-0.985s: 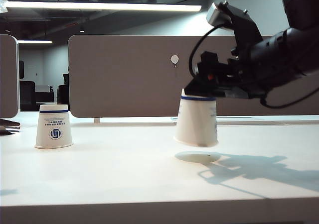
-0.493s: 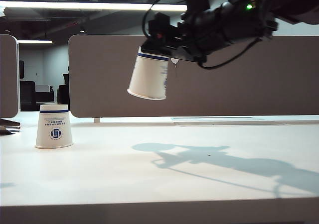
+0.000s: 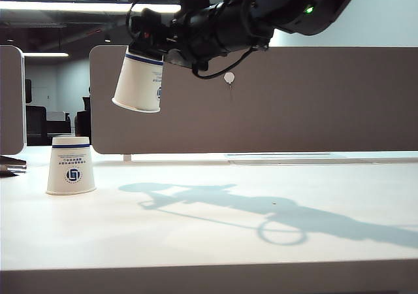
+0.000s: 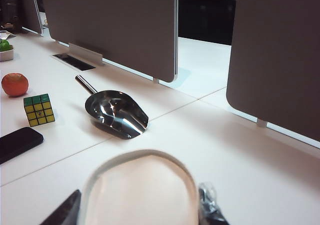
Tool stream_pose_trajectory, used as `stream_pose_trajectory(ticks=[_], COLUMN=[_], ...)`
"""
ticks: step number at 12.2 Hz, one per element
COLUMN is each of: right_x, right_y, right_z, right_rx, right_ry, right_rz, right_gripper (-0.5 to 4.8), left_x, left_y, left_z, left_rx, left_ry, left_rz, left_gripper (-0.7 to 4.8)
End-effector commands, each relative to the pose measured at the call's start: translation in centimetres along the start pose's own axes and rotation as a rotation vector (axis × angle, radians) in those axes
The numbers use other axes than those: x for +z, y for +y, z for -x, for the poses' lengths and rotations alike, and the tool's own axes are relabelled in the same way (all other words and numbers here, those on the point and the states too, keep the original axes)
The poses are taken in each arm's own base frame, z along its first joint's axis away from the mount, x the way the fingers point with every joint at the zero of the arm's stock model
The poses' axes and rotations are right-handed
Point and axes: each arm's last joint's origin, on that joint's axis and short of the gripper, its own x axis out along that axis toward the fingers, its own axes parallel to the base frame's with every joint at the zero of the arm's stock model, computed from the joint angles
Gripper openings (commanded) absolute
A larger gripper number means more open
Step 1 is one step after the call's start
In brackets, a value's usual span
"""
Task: Carefully pick up the cup on the right and stack it on top of the cup on the left.
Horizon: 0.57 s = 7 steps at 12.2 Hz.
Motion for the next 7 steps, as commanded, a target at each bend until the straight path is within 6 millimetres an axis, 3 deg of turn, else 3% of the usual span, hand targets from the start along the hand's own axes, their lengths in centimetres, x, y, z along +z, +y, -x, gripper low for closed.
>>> stream_pose_trajectory(ticks=[1, 3, 4, 7], right_x=[-0.1, -0.4, -0.7, -1.0], right_y=[0.1, -0.1, -0.4, -0.7], right_z=[-1.8, -2.4, -4.6, -6.3], right_rx=[0.022, 0.022, 0.047, 0.061], right_ry=[-0.009, -0.008, 0.011, 0.012], right_rz=[0.011, 0.011, 0.007, 0.007], right_gripper=[2.61, 2.6, 2.6, 2.6], left_x=[0.3, 0.3, 0.3, 0.3], left_y=[0.3, 0.3, 0.3, 0.5], left_z=[0.0, 0.0, 0.0, 0.0], left_rx=[0.107, 0.111, 0.133, 0.177], left_ry=[-0.045, -0.045, -0.047, -0.056], left_rz=[-0.018, -0.04, -0.038, -0.036], left_gripper=[-0.06, -0.06, -0.06, -0.06])
